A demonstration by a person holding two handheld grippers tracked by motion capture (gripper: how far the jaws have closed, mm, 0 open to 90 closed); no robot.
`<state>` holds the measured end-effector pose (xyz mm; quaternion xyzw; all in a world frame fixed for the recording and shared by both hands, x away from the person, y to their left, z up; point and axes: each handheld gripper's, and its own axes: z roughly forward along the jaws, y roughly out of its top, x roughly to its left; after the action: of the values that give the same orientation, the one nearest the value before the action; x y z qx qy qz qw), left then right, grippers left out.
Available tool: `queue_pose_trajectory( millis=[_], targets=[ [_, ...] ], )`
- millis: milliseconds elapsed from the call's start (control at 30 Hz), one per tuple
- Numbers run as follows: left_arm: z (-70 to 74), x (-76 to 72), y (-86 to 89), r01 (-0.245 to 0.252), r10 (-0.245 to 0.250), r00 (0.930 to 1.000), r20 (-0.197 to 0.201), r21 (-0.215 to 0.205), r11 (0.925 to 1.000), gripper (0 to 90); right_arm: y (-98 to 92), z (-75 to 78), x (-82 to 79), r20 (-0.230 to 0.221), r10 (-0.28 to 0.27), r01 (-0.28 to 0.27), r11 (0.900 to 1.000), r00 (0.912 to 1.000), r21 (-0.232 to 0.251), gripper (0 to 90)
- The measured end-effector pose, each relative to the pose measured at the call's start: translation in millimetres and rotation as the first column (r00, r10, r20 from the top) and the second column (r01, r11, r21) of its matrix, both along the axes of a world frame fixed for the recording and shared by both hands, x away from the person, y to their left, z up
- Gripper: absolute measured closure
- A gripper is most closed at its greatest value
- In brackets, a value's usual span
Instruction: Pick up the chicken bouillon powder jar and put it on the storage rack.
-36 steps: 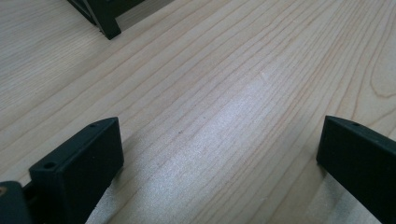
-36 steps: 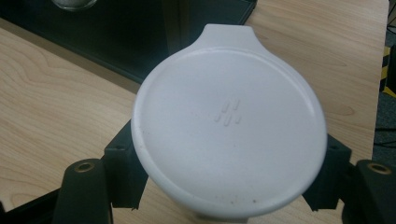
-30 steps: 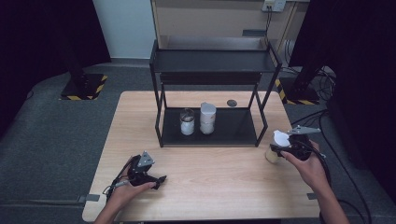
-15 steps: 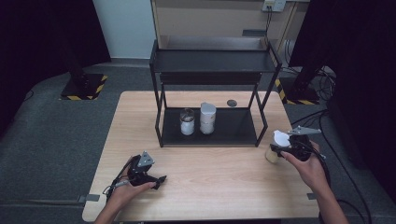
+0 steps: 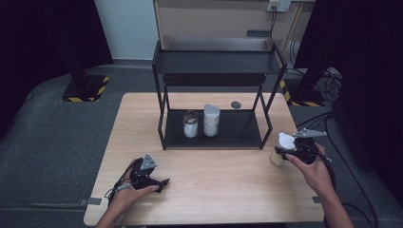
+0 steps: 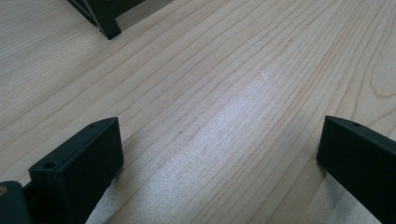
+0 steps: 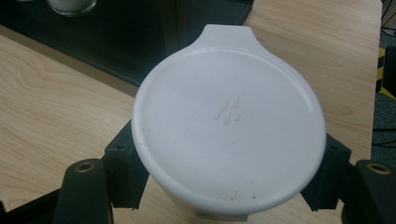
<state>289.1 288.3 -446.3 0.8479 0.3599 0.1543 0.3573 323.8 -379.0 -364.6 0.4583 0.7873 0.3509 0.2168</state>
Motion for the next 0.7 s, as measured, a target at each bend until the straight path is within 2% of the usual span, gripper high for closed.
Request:
queue_pose_trajectory(
  millis=[333, 700],
  targets=[
    [0.0, 0.1, 0.0, 0.0, 0.0, 1.0, 0.0, 0.0, 1.0, 0.0, 0.5, -0.1, -5.2, -0.002, -0.017, 0.017, 1.0, 0.9999, 0.009, 31.0],
    [0.0, 0.2, 0.0, 0.0, 0.0, 1.0, 0.0, 0.0, 1.0, 0.0, 2.5, 8.4, -27.2, -0.001, 0.011, -0.011, 1.0, 0.9999, 0.021, 31.0]
  ],
)
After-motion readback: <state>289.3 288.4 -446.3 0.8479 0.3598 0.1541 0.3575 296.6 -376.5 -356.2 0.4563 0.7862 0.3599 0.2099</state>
